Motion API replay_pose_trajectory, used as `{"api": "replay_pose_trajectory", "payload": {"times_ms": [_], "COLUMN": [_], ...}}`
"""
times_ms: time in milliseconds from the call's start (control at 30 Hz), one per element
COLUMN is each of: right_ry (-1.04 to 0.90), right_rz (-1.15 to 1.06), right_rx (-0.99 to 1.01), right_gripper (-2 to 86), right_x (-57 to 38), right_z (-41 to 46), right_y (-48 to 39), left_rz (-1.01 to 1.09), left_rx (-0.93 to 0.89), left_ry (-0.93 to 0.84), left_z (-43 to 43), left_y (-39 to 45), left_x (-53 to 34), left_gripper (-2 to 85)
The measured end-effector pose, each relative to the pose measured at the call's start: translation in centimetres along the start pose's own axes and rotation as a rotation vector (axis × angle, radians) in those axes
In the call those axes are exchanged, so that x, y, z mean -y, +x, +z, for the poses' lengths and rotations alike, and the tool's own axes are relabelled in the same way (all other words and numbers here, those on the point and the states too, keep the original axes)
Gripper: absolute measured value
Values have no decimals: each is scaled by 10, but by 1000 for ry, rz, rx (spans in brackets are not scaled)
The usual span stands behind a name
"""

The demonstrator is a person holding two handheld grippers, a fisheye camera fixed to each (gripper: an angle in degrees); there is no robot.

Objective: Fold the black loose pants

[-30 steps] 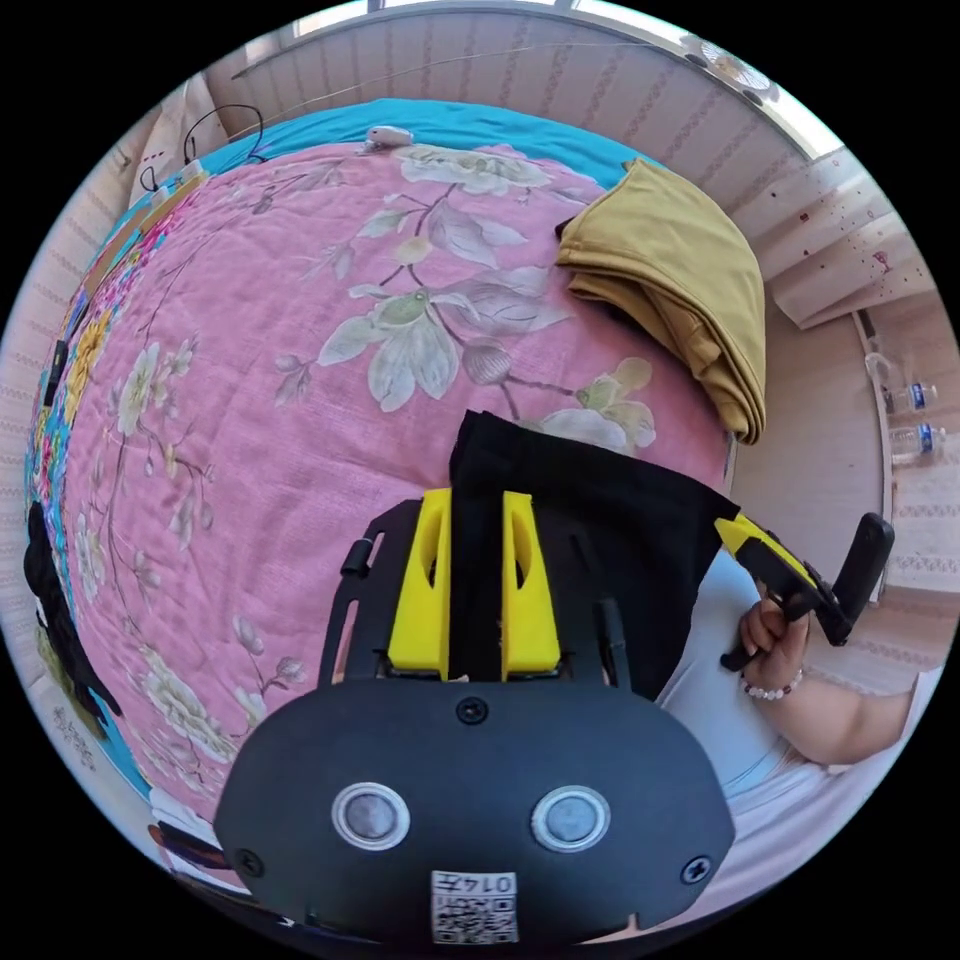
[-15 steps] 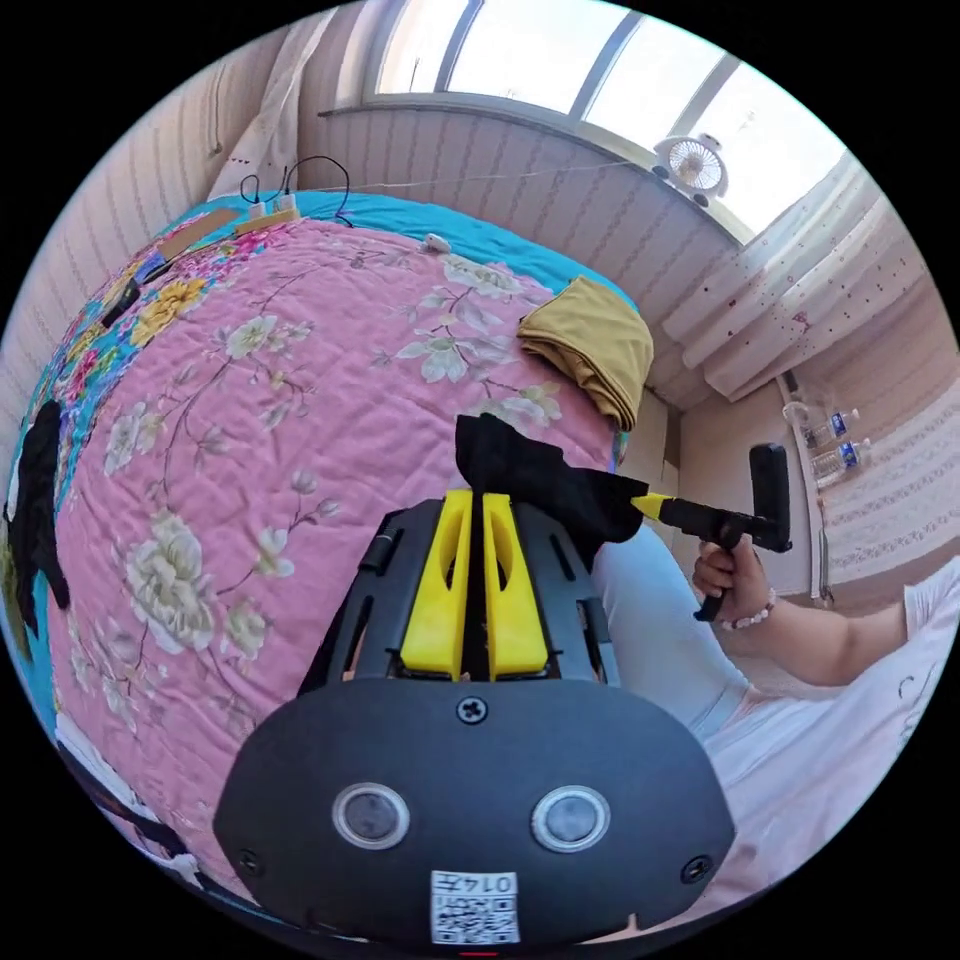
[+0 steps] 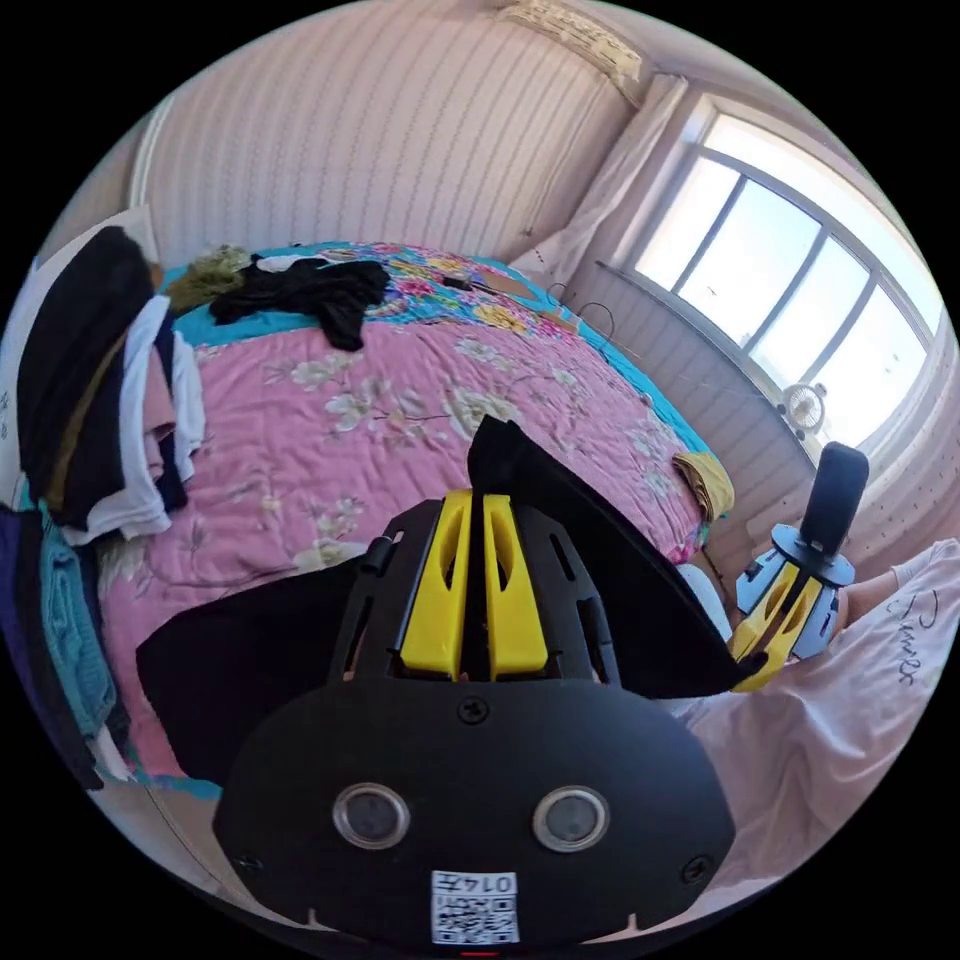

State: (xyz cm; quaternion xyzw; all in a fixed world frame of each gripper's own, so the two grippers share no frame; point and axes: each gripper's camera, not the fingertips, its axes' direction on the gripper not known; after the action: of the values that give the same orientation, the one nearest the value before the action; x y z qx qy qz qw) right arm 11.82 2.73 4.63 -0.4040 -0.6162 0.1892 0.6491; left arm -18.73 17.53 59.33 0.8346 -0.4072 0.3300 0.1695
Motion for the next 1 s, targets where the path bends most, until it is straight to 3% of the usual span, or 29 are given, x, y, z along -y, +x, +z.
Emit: {"api": "replay_pose_trajectory", "payload": {"times_ms": [133,233,333,433,633,833,1000], "right_ry": [-134,-210,-346,-395,-512,-422,-375], "right_rz": [-48,39,43,-8,113,367,494], "right_rx": [-2,-31,-9,34,-16,-188,-223], "right_gripper": [22,45,61,60,61,61,61], "right_x": [61,97,101,83,56,32,22], "right_z": [123,207,266,290,287,232,215], "right_y": [-15,-15,-14,-6,55,118,142], "left_rz": [-244,-450,-611,-669,-701,-725,-790], "left_rx": [43,121,225,280,253,236,157], "left_ry": [64,131,256,249,215,142,139], "left_z": [-57,-91,-131,-154,-150,-123,-113], "left_y": [-124,-205,-260,-291,-295,-312,-338], "left_x": [-78,-135,-207,-277,-383,-425,-443], "left_gripper": [14,37,30,32,72,127,67]}}
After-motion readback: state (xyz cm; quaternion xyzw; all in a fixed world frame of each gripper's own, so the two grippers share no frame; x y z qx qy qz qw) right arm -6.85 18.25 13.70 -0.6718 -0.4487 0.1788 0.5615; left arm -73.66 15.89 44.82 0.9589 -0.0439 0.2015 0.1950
